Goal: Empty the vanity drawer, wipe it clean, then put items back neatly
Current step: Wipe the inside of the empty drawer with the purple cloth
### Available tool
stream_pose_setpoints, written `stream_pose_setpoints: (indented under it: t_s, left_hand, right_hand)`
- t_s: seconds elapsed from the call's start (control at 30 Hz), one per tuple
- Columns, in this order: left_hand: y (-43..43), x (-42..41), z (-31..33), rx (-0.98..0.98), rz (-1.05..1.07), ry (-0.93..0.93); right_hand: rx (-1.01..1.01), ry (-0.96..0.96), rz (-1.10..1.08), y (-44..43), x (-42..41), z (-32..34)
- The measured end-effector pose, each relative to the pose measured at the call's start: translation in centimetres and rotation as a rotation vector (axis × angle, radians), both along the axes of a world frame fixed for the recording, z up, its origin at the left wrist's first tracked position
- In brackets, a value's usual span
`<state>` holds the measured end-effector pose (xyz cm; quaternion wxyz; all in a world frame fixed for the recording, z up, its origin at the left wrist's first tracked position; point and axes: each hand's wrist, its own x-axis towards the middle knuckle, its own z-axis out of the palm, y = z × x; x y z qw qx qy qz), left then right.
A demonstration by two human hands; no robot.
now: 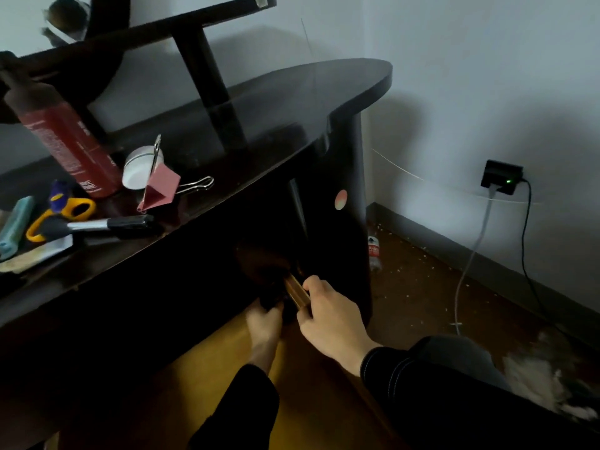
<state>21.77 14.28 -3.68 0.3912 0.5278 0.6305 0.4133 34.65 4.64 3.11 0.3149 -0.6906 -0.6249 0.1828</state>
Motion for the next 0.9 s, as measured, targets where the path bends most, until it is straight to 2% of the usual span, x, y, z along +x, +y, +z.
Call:
stream_pose_setpoints:
  t_s: [0.07,0.17,0.27,0.37,0.5,0.6,0.7,0.83,0.9]
  left_hand:
    - [-0.9,-0.5,-0.2,0.103,-0.11,0.045]
    - [-1.2,-1.2,0.3,0.067,-0.158,-0.012]
    - [-0.9,-1.1,1.2,-0.108,0.061,-0.334]
    - [-0.7,-0.5,2.0,-0.066,0.149,-0.546]
    - [-2.3,-0.3,1.7,0.015,0.035,-0.497]
    - [-2.8,-0.7,0.7,-0.068,0.004,-0.454]
    - [-2.6,-0.8,1.3,-0.138,0.07,-0.501]
    - [-1.5,-1.1,3.5,0.001,0.22,-0.602]
    - [-1.3,-1.0,4.0,0.042,0.211,-0.628]
  right_hand:
    - [-0.001,-0.001,0.01,0.1,0.0,0.0]
    - [-0.004,-0.012,0.01,0.0,0.0,0.0]
    - [-0.018,-0.014,0.001,0.0,-0.1,0.0]
    - [-0.017,-0.007,0.004,0.0,-0.1,-0.2]
    - [-0.042,0.001,0.016,0.1,-0.1,-0.2]
    - [-0.052,-0.017,0.018,0.0,-0.2,0.0]
    - [-0.051,0.0,0.013,-0.3,-0.3,0.1]
    - [-0.042,0.016,0.021,-0.3,-0.2,0.0]
    - [-0.043,0.027,0.034,-0.1,-0.1,-0.2]
